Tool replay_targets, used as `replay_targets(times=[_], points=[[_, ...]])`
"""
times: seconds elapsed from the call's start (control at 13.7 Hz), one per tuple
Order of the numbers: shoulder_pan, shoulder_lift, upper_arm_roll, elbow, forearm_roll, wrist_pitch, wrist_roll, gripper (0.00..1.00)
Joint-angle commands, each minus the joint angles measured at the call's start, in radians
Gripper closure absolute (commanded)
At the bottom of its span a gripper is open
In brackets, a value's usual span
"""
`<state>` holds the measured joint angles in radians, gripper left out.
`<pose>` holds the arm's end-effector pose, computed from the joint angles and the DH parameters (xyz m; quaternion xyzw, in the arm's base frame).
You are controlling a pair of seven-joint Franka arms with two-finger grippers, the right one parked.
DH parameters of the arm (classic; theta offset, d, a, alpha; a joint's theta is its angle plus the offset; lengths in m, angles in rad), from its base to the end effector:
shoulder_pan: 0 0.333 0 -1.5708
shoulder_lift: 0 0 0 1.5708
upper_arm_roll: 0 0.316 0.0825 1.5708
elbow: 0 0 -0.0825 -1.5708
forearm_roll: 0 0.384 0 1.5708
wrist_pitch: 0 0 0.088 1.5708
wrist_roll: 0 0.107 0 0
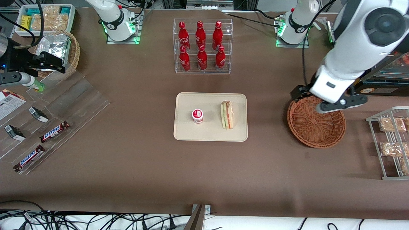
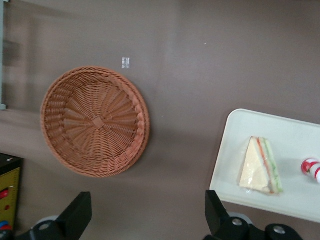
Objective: Place sandwich from basket to tray
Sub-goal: 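Open the left gripper and withdraw it back over the basket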
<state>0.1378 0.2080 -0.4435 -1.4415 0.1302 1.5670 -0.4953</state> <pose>0.5932 -0.1447 0.5740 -0.9947 -0.0956 0.0208 0.0312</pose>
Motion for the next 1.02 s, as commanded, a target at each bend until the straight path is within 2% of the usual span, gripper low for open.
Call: replay_targets(times=[0.0,0.29,0.44,0.59,0.95], points=[[-0.004,-0.074,0.109,-0.028,-0.084,-0.036,0.165,0.00],[-0.021,-0.140,0.224,-0.060,-0.110,-0.059,0.325,0.00],[-0.027,-0.160,0.278,-0.072,-0.151,-0.061,0.392,0.00],[-0.027,-0.167,0.289,-0.080,-0.153,-0.062,0.467,0.00],[-0.029,-0.168,0.287,-0.080,-0.152,-0.062,0.515,0.00]])
